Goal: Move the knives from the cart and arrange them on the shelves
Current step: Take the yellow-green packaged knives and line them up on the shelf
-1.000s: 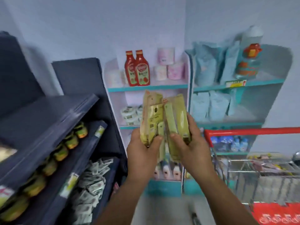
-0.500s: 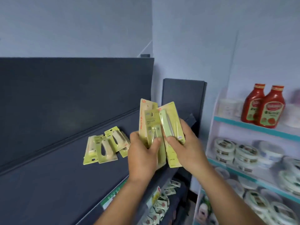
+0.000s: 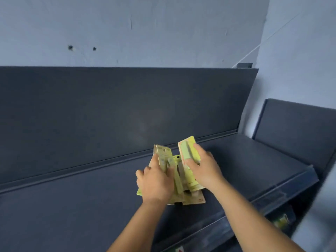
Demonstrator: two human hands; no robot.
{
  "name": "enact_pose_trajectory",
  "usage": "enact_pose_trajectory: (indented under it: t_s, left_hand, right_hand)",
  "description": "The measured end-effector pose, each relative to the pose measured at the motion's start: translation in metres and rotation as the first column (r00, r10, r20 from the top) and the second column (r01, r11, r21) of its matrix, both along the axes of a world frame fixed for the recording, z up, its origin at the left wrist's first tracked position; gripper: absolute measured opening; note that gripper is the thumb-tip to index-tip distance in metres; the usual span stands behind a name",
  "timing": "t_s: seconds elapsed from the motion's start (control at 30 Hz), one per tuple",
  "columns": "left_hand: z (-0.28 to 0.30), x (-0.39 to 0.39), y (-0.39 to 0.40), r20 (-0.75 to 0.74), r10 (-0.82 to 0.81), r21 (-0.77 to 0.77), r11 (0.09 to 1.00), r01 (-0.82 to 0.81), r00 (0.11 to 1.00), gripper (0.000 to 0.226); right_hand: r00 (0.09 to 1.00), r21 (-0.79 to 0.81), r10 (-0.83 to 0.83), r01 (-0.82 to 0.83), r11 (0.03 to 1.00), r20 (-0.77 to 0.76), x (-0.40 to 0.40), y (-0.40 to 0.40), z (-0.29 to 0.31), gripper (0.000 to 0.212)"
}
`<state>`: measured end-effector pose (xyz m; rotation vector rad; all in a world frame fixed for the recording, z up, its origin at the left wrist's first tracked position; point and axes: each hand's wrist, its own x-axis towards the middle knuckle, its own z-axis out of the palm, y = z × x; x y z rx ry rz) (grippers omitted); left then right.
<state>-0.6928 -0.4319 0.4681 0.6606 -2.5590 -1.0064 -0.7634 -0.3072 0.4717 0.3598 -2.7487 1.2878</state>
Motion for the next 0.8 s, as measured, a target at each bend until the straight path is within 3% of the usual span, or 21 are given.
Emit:
enact_pose_trajectory:
  t_s: [0.07, 0.13, 0.4, 0.6, 0.8]
  left_hand:
    - [-0.008, -0.006, 0.000, 0.117, 0.019, -0.165, 0.986, 0.000, 0.993, 0.060]
    - [-0.015, -0.009, 0.000, 0.153, -0.001, -0.199, 0.980, 0.031, 0.988, 0.060]
    - [-0.022, -0.013, -0.006, 0.177, -0.088, -0.216, 0.968, 0.126, 0.980, 0.051]
    - [-0.017, 0.002, -0.002, 0.005, -0.161, -0.244, 0.957, 0.158, 0.987, 0.059]
    - [-0.002, 0.056, 0.017, -0.132, -0.423, -0.352, 0.865, 0.356, 0.897, 0.052]
  right_hand:
    - [0.997, 0.179, 0.009, -0.023, 0.984, 0.080, -0.010, -0.001, -0.009, 0.057]
    - [0.988, 0.289, 0.036, -0.079, 0.954, 0.149, -0.015, -0.001, -0.017, 0.056]
    - [0.980, 0.291, 0.069, -0.122, 0.949, 0.186, -0.015, 0.002, -0.016, 0.056]
    - [1.000, 0.275, 0.014, -0.018, 0.961, 0.016, 0.023, 0.009, 0.001, 0.053]
    - [0.978, 0.247, -0.117, 0.158, 0.956, -0.170, 0.097, 0.027, 0.000, 0.052]
